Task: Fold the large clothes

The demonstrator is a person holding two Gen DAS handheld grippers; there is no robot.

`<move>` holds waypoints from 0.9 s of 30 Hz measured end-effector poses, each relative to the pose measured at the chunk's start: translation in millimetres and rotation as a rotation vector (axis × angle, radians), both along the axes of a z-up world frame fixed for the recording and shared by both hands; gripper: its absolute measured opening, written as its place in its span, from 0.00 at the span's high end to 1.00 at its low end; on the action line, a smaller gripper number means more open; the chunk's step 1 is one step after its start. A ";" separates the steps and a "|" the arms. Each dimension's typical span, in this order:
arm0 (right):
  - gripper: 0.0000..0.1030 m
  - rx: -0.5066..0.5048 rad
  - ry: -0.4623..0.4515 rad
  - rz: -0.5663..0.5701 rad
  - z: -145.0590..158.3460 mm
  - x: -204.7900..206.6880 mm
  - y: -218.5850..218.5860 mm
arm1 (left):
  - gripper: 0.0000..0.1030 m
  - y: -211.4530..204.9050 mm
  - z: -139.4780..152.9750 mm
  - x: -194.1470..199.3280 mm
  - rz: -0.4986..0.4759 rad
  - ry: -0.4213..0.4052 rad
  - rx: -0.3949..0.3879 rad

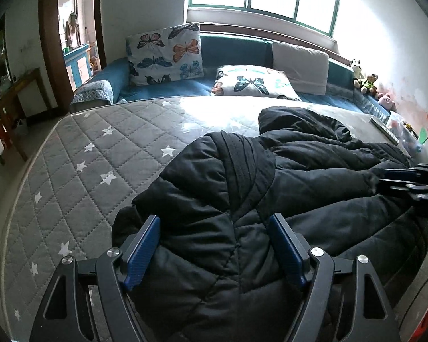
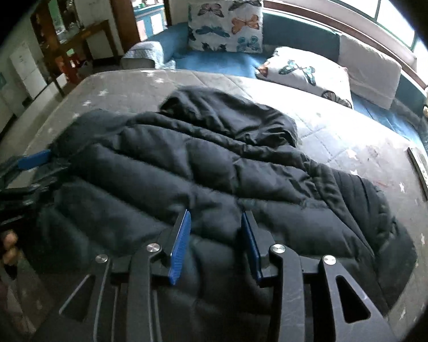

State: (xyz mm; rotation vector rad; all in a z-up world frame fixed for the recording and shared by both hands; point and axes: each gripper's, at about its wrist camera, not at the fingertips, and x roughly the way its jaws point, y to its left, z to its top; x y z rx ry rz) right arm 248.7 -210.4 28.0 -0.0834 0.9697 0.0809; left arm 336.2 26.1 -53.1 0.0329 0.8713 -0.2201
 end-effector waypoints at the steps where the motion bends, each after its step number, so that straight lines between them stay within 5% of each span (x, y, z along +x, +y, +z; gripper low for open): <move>1: 0.60 0.004 -0.009 0.016 4.1 -4.0 2.1 | 0.20 -0.3 -0.5 -0.2 0.002 0.000 0.003; 6: 0.50 0.009 0.001 0.135 12.8 -36.6 26.0 | 0.20 -2.2 -0.1 -2.7 0.007 0.000 0.014; 11: 0.45 -0.049 0.054 0.172 -17.3 -43.0 37.9 | 0.20 -4.5 0.6 -3.9 0.008 0.002 0.024; 27: 0.42 -0.034 0.050 0.018 11.5 -68.3 -22.9 | 0.19 2.0 12.3 -27.4 0.024 0.017 0.055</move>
